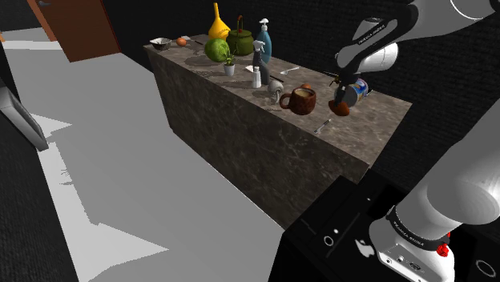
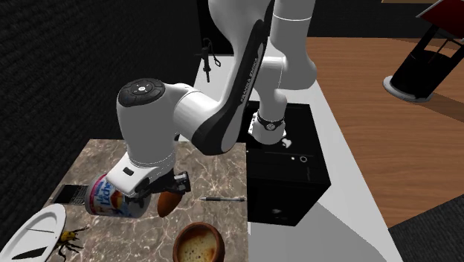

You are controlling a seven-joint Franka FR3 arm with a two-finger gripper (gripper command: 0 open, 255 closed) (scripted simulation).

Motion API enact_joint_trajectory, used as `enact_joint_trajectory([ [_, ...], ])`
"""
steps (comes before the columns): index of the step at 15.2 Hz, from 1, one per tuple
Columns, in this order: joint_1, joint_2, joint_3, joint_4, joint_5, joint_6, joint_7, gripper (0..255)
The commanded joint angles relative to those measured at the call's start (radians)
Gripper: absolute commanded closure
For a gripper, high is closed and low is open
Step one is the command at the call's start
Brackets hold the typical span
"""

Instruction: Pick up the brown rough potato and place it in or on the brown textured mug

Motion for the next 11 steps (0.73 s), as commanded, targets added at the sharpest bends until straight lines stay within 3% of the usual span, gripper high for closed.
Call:
enact_joint_trajectory([
  [1, -0.006, 0.017, -0.006, -0.006, 0.005, -0.107, 0.004, 0],
  [3, -0.007, 0.017, -0.005, -0.006, 0.005, -0.107, 0.004, 0],
  [4, -0.003, 0.005, -0.003, -0.03, -0.008, -0.094, 0.021, 255],
  [7, -0.001, -0.053, 0.0, -0.092, -0.069, -0.081, 0.071, 255],
  [9, 0.006, -0.059, 0.009, -0.088, -0.081, -0.094, 0.094, 255],
  [11, -0.01, -0.056, -0.013, -0.074, -0.065, -0.104, 0.044, 255],
])
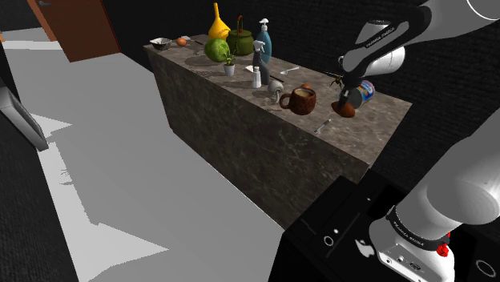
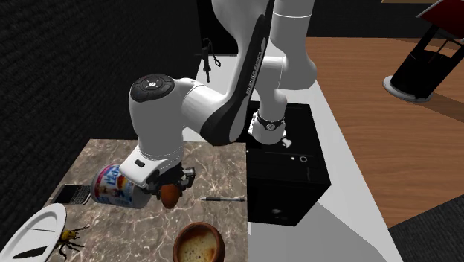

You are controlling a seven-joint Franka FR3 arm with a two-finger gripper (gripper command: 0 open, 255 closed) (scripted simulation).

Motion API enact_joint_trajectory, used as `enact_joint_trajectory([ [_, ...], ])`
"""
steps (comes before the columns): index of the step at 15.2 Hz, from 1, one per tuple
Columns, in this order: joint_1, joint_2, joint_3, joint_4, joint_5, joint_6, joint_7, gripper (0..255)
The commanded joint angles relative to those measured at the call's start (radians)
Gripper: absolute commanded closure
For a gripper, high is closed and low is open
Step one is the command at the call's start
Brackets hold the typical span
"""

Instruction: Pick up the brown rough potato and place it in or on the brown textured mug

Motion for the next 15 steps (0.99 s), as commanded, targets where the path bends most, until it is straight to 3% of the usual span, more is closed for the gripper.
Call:
enact_joint_trajectory([
  [1, -0.008, 0.0, -0.009, -0.014, -0.006, -0.085, -0.005, 255],
  [2, 0.009, 0.088, -0.011, 0.069, 0.078, -0.091, -0.053, 255],
  [15, 0.005, -0.036, 0.003, 0.143, -0.002, -0.273, 0.001, 255],
])
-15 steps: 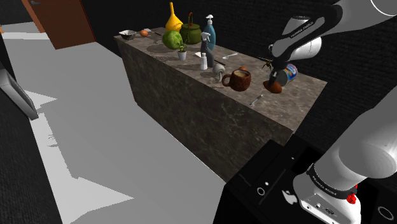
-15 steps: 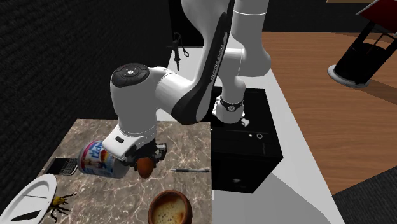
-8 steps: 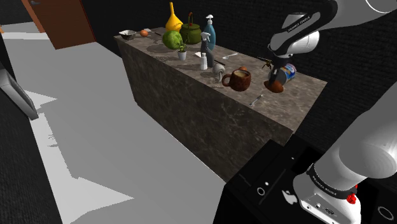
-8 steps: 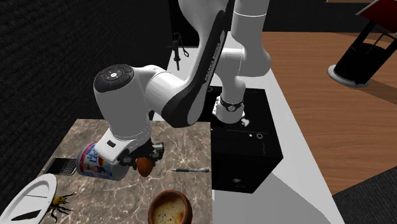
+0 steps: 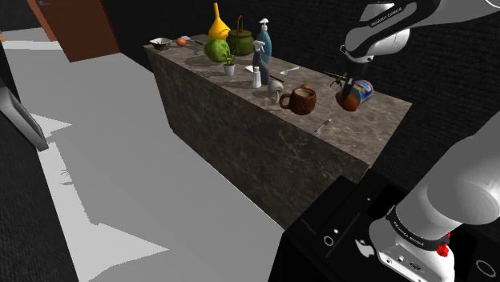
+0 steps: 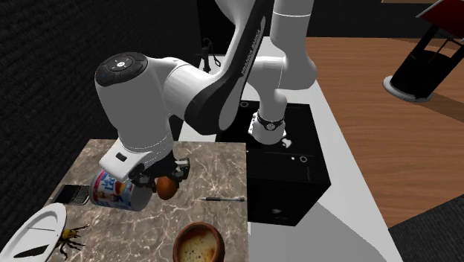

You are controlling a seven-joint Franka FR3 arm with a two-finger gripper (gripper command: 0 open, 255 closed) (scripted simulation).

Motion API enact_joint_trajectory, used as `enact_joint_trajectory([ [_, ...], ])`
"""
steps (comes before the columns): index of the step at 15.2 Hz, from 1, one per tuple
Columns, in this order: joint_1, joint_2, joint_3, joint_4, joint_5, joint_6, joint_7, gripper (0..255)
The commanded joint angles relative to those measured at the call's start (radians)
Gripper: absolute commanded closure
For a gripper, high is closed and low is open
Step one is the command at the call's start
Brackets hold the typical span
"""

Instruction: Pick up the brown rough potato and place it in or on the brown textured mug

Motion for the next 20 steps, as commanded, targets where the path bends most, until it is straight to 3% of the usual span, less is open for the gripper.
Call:
enact_joint_trajectory([
  [1, -0.001, -0.019, 0.002, 0.014, -0.01, -0.031, 0.004, 255],
  [20, 0.001, -0.113, 0.031, 0.183, -0.044, -0.285, 0.026, 255],
])
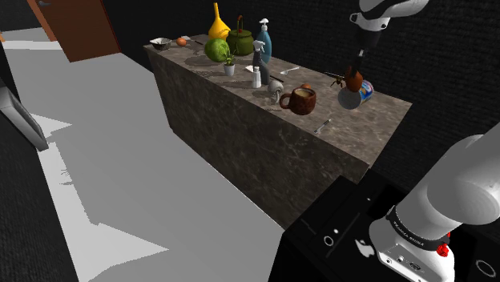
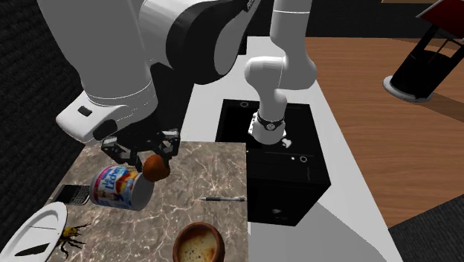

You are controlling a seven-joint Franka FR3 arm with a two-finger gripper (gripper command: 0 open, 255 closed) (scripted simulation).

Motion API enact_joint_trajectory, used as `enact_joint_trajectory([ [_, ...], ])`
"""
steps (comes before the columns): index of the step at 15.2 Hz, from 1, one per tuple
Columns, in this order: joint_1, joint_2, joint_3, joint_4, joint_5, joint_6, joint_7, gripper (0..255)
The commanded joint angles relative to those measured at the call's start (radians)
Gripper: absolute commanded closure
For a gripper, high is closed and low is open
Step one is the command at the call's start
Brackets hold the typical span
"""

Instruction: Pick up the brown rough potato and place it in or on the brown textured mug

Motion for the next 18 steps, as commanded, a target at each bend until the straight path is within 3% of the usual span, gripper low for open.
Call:
enact_joint_trajectory([
  [1, 0.011, 0.006, 0.014, 0.014, 0.005, -0.012, 0.021, 255],
  [15, 0.142, 0.242, 0.153, 0.267, 0.109, -0.066, 0.246, 255],
  [18, 0.142, 0.249, 0.153, 0.233, 0.111, -0.027, 0.247, 255],
])
